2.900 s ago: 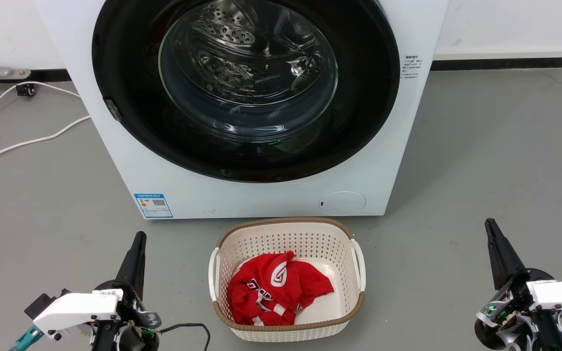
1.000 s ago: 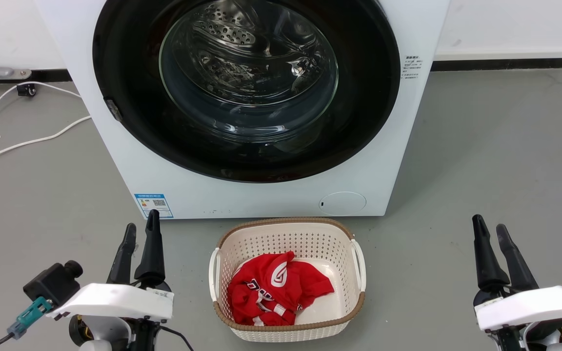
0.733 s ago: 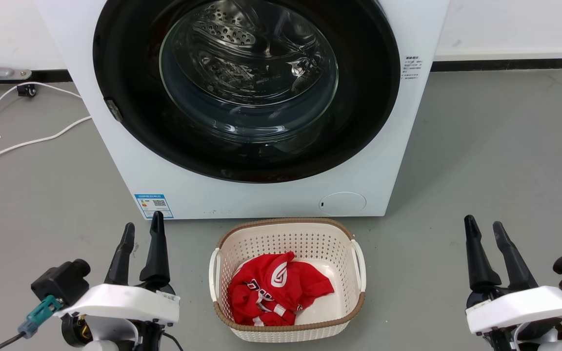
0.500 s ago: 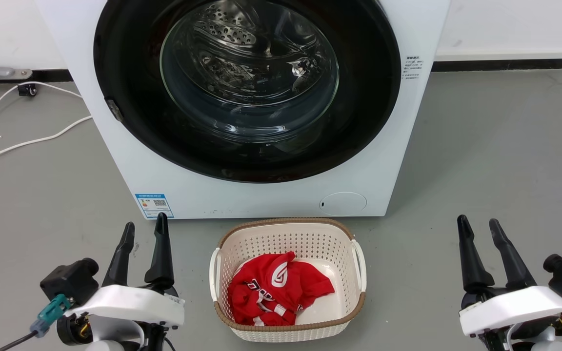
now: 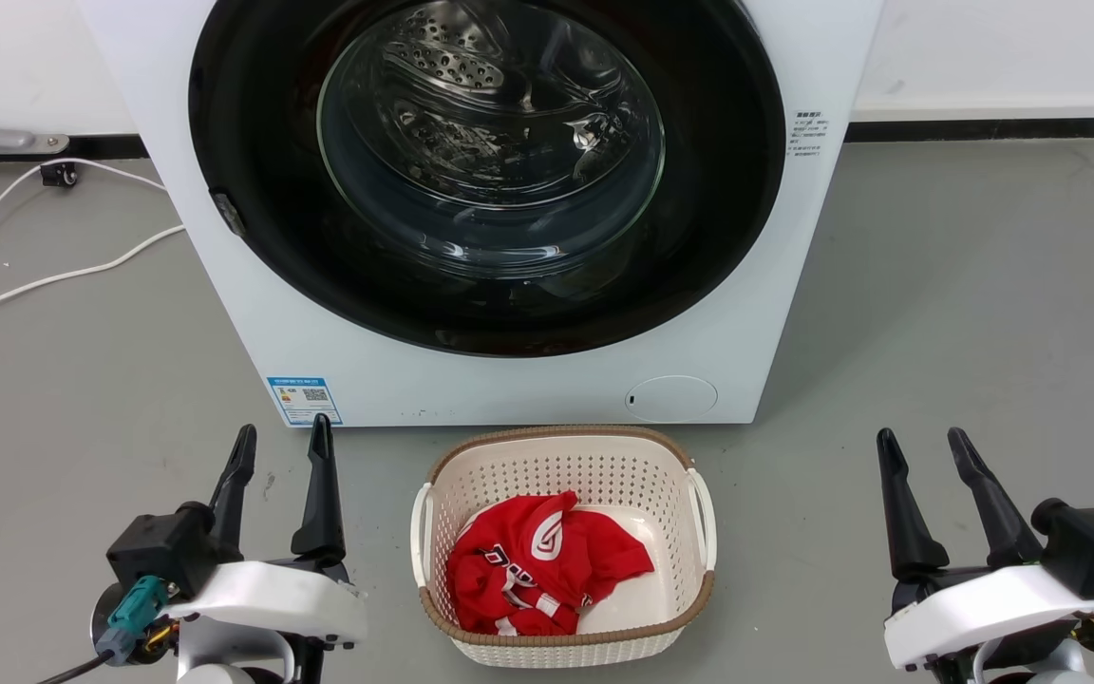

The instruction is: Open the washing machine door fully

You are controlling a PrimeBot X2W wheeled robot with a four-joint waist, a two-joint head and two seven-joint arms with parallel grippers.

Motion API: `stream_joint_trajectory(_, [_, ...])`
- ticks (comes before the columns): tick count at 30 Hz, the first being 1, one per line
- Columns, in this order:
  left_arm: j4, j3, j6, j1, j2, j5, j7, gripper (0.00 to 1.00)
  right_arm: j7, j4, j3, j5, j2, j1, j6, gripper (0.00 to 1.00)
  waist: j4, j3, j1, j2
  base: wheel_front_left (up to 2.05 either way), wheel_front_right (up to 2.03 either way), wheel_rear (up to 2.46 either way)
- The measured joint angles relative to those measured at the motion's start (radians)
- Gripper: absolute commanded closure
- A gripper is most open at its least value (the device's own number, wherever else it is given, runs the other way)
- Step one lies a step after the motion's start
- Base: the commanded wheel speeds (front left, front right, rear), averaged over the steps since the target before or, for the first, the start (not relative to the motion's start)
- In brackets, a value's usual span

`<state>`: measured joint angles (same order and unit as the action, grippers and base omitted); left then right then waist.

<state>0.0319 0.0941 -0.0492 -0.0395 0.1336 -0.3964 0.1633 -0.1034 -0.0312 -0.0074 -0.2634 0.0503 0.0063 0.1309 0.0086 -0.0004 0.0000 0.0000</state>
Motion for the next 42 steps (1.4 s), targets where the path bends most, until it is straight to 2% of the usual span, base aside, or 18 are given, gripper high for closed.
stream_joint_trajectory(16, [-0.031, 0.038, -0.056, 0.006, 0.026, 0.129, 0.035, 0.0, 0.007, 0.02, 0.005, 0.115, 0.0, 0.014, 0.0, 0.0, 0.004, -0.002, 0.0, 0.0, 0.0, 0.0, 0.0])
stream_joint_trajectory(31, [-0.074, 0.028, -0.06, 0.023, 0.014, 0.226, 0.067, 0.0, -0.012, 0.031, 0.009, 0.186, 0.0, 0.015, 0.0, 0.0, 0.009, -0.004, 0.0, 0.0, 0.0, 0.0, 0.0])
stream_joint_trajectory(42, [-0.071, 0.002, -0.037, 0.036, -0.016, 0.292, 0.087, 0.0, -0.03, 0.032, 0.01, 0.215, 0.0, 0.015, 0.0, 0.0, 0.011, -0.004, 0.0, 0.0, 0.0, 0.0, 0.0])
